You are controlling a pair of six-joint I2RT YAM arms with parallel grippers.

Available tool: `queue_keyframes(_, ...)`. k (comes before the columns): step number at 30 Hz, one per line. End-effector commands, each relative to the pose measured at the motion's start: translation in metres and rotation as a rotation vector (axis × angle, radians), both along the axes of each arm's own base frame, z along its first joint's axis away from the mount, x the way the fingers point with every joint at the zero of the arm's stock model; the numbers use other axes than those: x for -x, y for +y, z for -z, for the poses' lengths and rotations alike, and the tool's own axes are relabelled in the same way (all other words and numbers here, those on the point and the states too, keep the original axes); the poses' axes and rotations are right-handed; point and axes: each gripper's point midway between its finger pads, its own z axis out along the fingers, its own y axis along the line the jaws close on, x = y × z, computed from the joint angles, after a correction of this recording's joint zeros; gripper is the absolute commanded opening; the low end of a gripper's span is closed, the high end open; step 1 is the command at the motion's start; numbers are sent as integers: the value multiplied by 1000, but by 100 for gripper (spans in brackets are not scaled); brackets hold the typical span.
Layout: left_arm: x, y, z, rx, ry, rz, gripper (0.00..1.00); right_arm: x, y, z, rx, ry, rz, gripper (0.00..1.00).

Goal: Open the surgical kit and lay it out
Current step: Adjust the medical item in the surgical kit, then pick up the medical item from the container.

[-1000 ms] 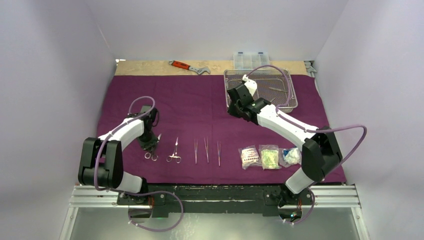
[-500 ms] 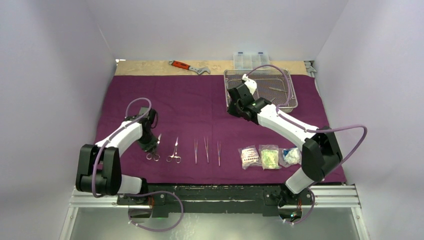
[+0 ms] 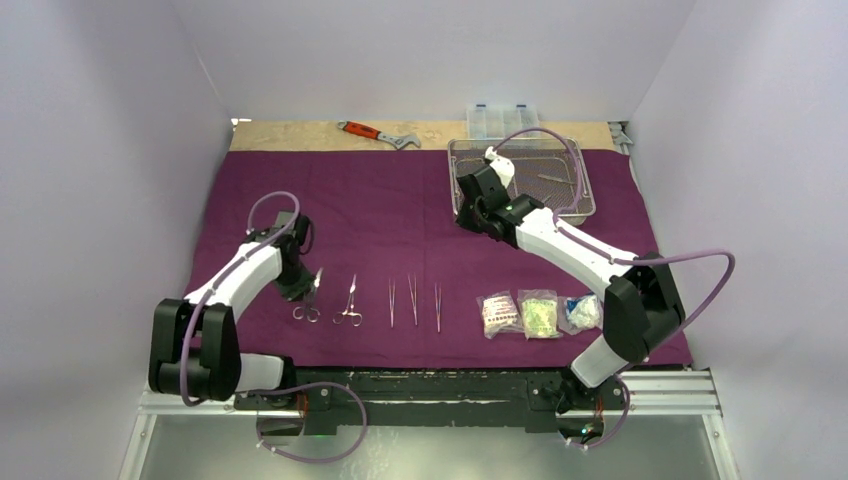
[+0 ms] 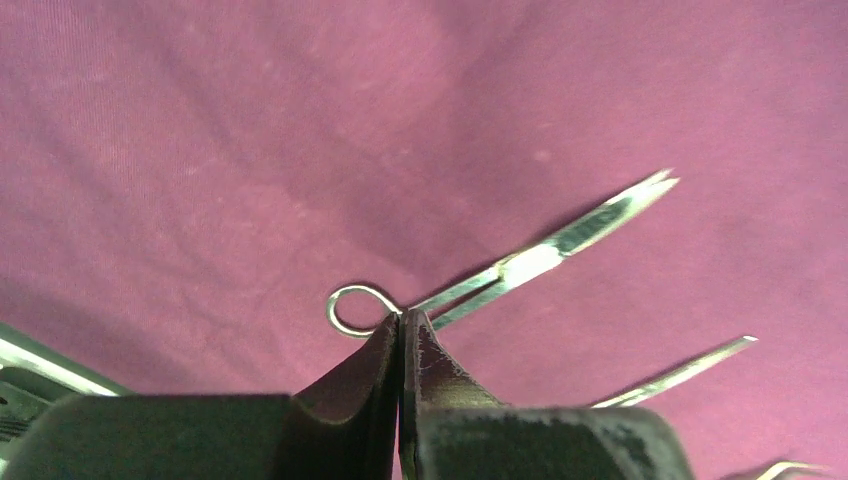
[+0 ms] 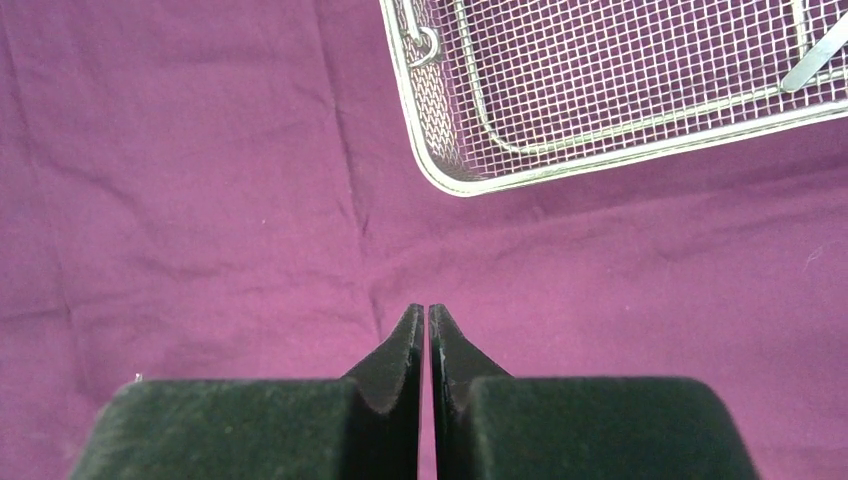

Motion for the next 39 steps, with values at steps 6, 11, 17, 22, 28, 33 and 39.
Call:
queue_keyframes(6, -86, -15, -82, 54, -358, 144, 7, -50, -51, -47, 109, -142, 91, 43)
queue_keyframes(11, -116, -19, -128, 42, -511, 215, 28, -100, -79, -33, 159, -119, 31, 52)
queue_keyframes(17, -140, -32, -156, 75, -615, 307, 46, -168, -88, 13, 251, -87, -270, 54)
queue_keyframes(22, -147, -42, -168, 106, -645, 377, 51, -210, -95, 28, 397, -123, -468, 54)
queue_keyframes(28, -150, -44, -165, 108, -628, 400, 51, -237, -96, 42, 449, -139, -601, 50)
queue_keyframes(33, -154, -46, -167, 113, -646, 404, 50, -233, -101, 76, 471, -43, -658, 46)
queue_keyframes(39, -155, -45, -165, 106, -640, 405, 49, -213, -106, 92, 457, 17, -724, 49)
